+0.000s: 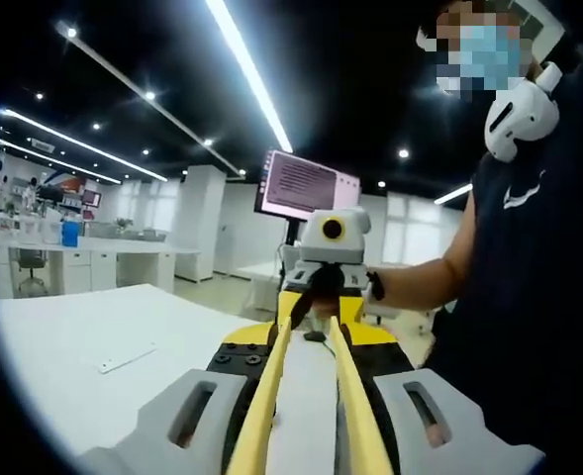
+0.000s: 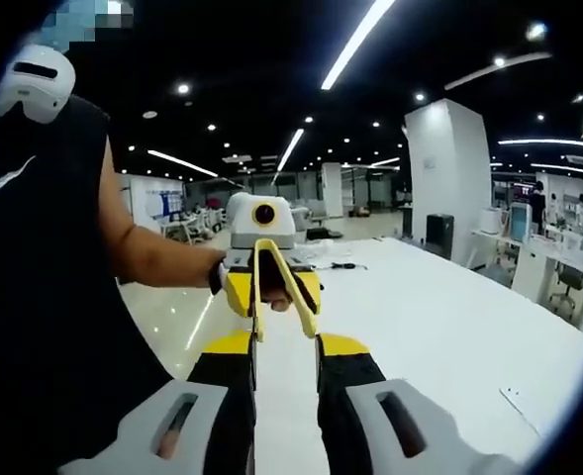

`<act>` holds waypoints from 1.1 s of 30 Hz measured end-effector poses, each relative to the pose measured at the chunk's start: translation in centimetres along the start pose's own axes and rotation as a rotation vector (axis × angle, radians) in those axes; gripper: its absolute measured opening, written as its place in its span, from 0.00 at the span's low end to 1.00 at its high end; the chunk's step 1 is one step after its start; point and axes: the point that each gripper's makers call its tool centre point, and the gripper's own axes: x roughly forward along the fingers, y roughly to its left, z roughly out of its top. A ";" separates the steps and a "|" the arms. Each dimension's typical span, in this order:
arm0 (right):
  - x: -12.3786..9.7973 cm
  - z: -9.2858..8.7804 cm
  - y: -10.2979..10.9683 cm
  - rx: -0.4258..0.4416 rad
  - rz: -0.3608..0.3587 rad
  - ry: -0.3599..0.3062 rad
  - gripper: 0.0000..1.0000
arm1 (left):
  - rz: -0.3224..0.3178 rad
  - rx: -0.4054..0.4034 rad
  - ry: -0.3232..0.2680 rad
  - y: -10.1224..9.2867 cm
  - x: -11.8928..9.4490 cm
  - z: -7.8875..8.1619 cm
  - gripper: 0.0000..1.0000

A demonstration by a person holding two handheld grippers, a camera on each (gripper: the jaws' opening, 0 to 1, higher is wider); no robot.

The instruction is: Place the target food into the container with the food tongs after gripping and lifting it, then release it inside without dropping or visibly crushing the food.

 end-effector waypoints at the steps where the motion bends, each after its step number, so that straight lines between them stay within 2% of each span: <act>1: -0.1 0.2 0.0 0.009 0.000 -0.012 0.24 | 0.002 -0.005 -0.001 0.1 -0.1 0.0 0.22; 4: -0.1 0.4 0.1 0.013 0.000 -0.031 0.28 | -0.007 -0.017 0.003 -0.2 0.2 0.1 0.23; 6: 0.0 0.5 0.2 0.000 0.000 -0.040 0.22 | -0.019 -0.032 0.007 -0.5 0.6 0.0 0.22; 8: -0.2 0.4 0.4 0.005 0.009 -0.041 0.23 | -0.015 -0.030 -0.002 -0.8 1.3 0.1 0.22; 10: -1.0 0.2 0.6 0.007 0.020 -0.034 0.21 | -0.004 -0.030 -0.015 -1.1 2.0 0.2 0.22; 14: -3.2 0.7 0.4 -0.013 0.042 -0.041 0.19 | 0.034 -0.027 -0.004 -1.7 3.9 -0.3 0.21; 16: -3.9 0.4 0.4 -0.019 0.071 -0.012 0.18 | 0.048 -0.029 -0.001 -1.9 4.6 -0.2 0.21; 21: -4.6 0.4 -0.4 -0.028 0.070 0.007 0.18 | 0.073 -0.013 -0.035 -0.9 5.6 -0.3 0.22; 23: -4.1 0.0 -0.7 -0.051 0.046 0.023 0.18 | 0.060 0.005 -0.033 -0.3 5.2 -0.6 0.22; 26: -3.0 -0.3 -1.4 -0.035 0.009 0.005 0.18 | 0.048 0.005 -0.036 0.6 4.3 -0.6 0.22; 27: -2.5 -0.3 -1.5 -0.006 -0.008 -0.010 0.18 | 0.055 -0.001 -0.033 0.8 3.8 -0.5 0.22; 30: -1.5 -0.2 -1.1 -0.006 -0.007 -0.022 0.19 | 0.055 -0.001 -0.037 0.6 2.7 -0.4 0.22; 33: -1.2 -0.7 -0.8 -0.018 -0.003 0.006 0.19 | 0.050 0.002 -0.028 0.4 2.6 -1.0 0.22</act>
